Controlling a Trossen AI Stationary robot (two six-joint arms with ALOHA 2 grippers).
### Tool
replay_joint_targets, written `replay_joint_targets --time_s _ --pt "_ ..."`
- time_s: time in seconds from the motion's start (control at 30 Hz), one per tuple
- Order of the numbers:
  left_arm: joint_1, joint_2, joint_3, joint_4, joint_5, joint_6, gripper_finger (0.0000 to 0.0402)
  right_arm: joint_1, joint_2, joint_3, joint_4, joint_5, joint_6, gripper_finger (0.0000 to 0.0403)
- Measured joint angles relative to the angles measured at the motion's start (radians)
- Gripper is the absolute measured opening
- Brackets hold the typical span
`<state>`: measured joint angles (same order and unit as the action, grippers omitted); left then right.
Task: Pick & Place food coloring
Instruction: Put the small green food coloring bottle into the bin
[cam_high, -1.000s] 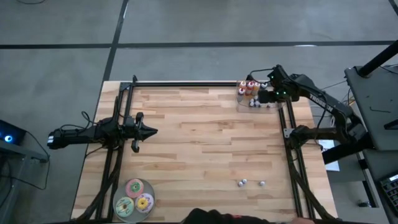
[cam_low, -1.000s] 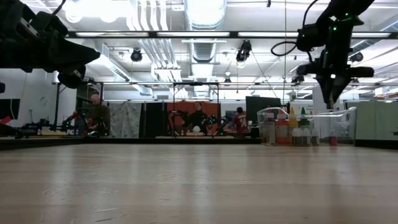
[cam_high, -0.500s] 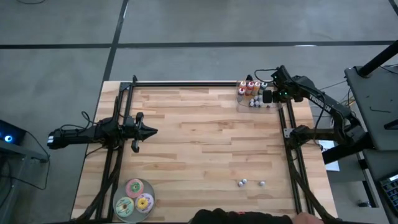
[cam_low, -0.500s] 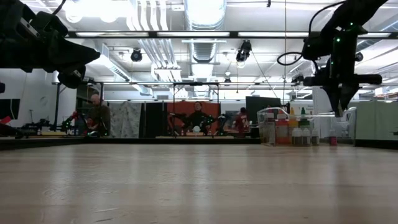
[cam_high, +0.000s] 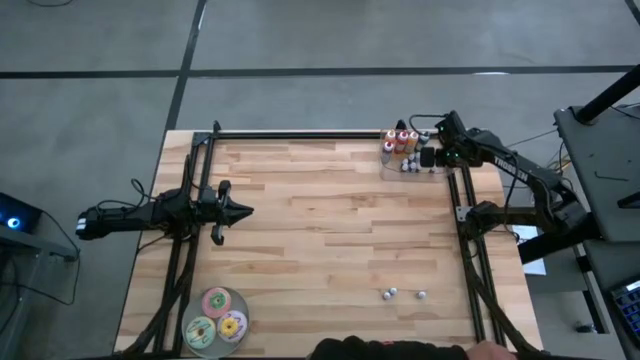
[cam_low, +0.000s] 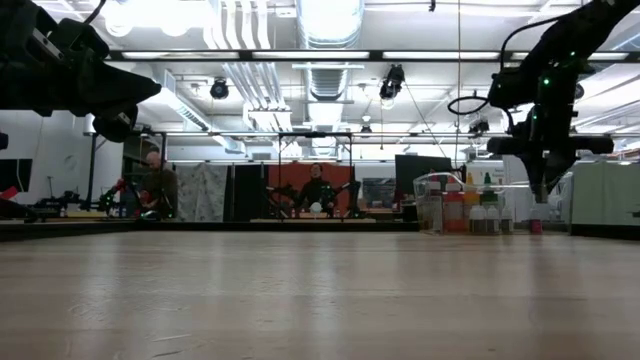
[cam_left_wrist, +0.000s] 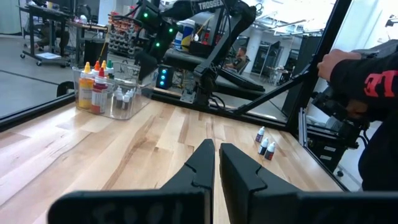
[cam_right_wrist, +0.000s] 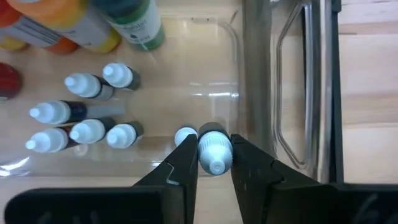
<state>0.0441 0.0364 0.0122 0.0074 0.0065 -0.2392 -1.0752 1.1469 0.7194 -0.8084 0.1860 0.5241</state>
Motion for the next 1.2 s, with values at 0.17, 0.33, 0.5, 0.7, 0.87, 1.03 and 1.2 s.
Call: replay_joint_targets --time_s 0.17,0.33,0.5,0.7,0.87,1.03,1.2 --pt "0.0 0.0 0.0 0.0 0.0 0.0 0.0 0.0 0.0 -0.035 0.037 0.0 0.012 0.007" --pt "0.0 0.0 0.0 0.0 0.0 0.0 0.0 -0.009 0.0 -0.057 0.063 0.0 0.022 0.007" --pt "0.0 0.0 0.0 0.0 0.0 0.0 0.0 -0.012 0.0 -0.065 0.064 0.0 0.026 0.007" --pt "0.0 0.0 0.0 0.0 0.0 0.0 0.0 -0.018 0.0 -0.067 0.064 -0.002 0.027 0.007" --pt "0.0 0.0 0.0 0.0 0.0 0.0 0.0 -0.019 0.0 -0.067 0.064 -0.002 0.027 0.007" --pt "0.0 0.0 0.0 0.0 0.0 0.0 0.0 -0.019 0.0 -0.067 0.064 -0.002 0.027 0.007" --pt "0.0 0.0 0.0 0.0 0.0 0.0 0.0 -0.019 0.0 -0.067 0.064 -0.002 0.027 0.007"
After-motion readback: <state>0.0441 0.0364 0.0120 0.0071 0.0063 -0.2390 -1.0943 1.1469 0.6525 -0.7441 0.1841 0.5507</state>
